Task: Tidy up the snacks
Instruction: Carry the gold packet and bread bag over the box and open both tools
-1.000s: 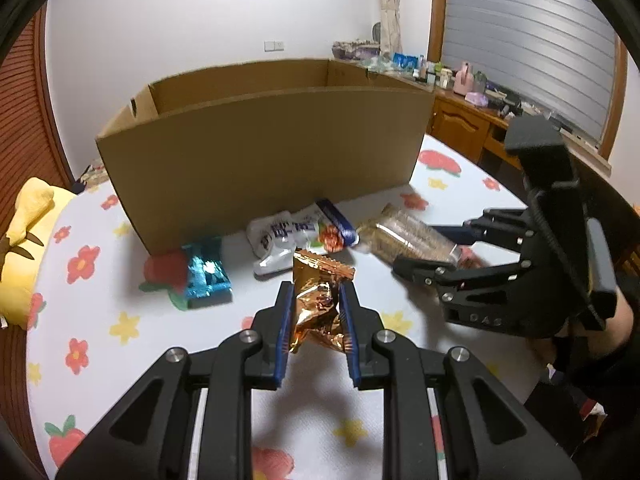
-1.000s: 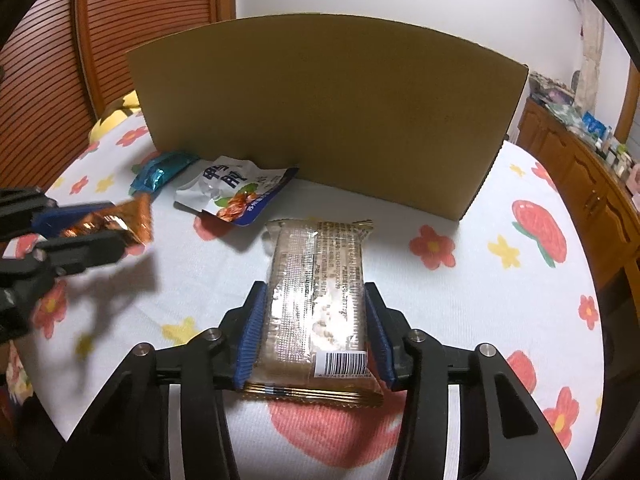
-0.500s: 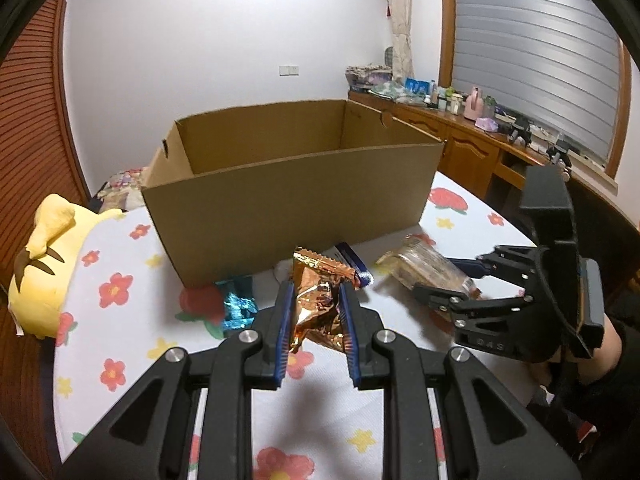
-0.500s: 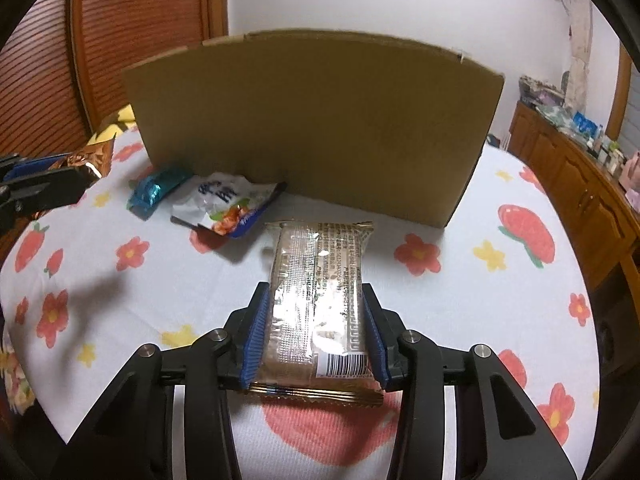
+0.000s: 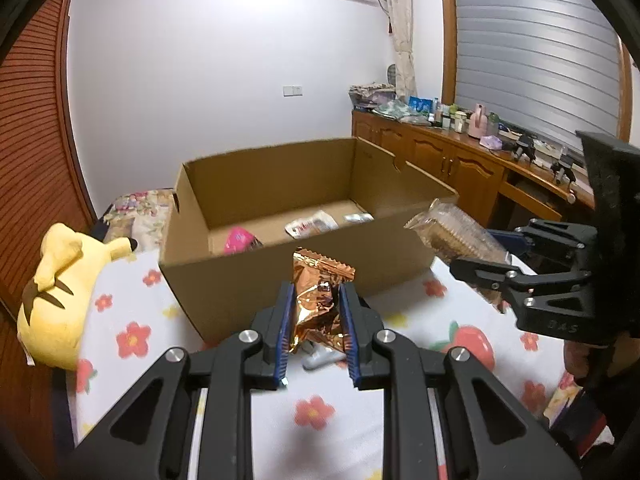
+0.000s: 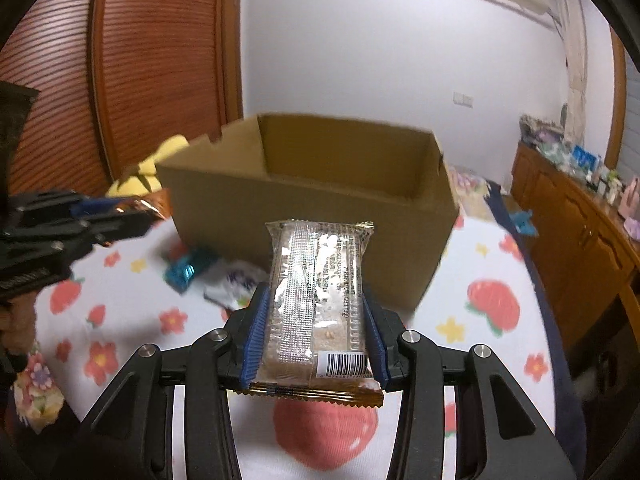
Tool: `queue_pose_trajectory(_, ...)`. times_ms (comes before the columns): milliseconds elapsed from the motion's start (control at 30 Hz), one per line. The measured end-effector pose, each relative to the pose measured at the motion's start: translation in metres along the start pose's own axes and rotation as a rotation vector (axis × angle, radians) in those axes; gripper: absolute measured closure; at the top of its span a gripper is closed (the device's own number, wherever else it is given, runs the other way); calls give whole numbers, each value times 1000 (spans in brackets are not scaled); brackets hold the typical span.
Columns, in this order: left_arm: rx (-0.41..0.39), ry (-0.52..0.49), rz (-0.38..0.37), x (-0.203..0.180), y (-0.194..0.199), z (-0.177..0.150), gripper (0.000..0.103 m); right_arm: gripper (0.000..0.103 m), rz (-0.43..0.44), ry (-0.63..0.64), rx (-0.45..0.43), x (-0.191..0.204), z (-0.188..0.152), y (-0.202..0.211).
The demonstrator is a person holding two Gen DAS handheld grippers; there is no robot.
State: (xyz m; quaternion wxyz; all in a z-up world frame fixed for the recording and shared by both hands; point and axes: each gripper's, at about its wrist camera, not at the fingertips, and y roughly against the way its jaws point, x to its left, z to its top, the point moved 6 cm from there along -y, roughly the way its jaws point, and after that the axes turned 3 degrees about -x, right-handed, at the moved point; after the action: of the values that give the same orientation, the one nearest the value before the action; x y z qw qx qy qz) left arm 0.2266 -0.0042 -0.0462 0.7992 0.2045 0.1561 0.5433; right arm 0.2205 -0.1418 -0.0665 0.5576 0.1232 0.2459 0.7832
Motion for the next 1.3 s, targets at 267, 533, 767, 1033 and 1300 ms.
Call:
queue_pose_trajectory(267, -29, 18, 40, 27, -19, 37, 82, 60, 25, 70, -54, -1, 49, -13)
queue_pose_trajectory(533, -21, 28, 52, 44, -51, 56, 81, 60, 43, 118, -45, -9, 75, -49)
queue_pose_trajectory(767, -2, 31, 45, 49, -80, 66, 81, 60, 47, 116, -18, -21, 85, -83)
queue_pose_trajectory(1033, 20, 29, 42, 52, -101, 67, 81, 58, 40, 115, 11, -28, 87, -102)
queue_pose_trajectory(1300, 36, 8, 49, 47, -110, 69, 81, 53, 42, 99, 25, -37, 86, -107)
